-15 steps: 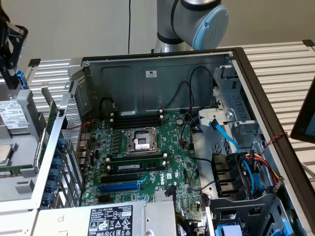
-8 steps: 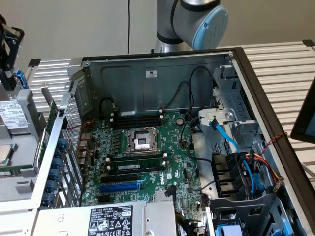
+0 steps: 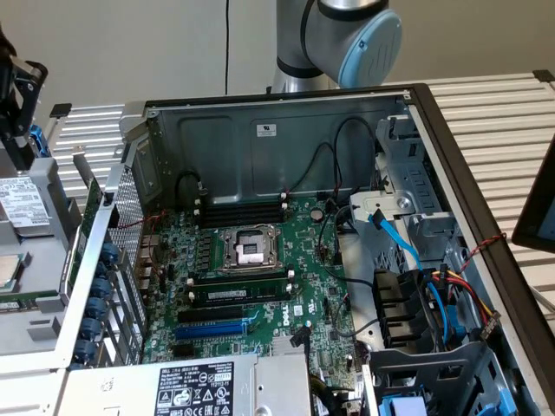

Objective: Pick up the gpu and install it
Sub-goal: 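Pick up the gpu and move the gpu toward the slot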

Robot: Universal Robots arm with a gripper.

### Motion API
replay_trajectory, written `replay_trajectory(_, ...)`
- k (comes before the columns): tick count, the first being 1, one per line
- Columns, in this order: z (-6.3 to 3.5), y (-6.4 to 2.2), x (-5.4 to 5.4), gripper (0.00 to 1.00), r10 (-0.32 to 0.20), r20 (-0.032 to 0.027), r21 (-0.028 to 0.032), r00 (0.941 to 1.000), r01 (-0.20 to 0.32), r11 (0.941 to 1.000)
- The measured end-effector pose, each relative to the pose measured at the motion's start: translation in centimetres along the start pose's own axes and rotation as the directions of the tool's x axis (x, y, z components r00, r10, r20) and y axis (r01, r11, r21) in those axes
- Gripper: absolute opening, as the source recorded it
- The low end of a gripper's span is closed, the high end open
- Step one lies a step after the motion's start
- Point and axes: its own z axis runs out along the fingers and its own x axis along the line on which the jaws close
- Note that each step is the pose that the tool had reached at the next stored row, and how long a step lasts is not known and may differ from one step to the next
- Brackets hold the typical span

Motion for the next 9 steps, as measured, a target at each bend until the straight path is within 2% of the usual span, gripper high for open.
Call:
replay_trajectory(2,0.14,-0.01,0.01,0.11,0.000,0.0057,-0.0049,1.0000,0.000,1.0000)
replay_trajectory(5,0.35,-0.04,0.04,0.11,-0.001,0.0184,-0.0127,0.9998,0.001,0.9999)
replay_trajectory(6,0.44,-0.05,0.05,0.12,-0.001,0.0202,-0.0163,0.9998,0.001,0.9999)
replay_trajectory(8,0.68,-0.08,0.09,0.24,-0.001,0.0225,-0.0230,0.9997,0.001,0.9997)
replay_trajectory(9,0.79,-0.12,0.11,0.24,-0.001,0.0233,-0.0263,0.9997,0.001,0.9997)
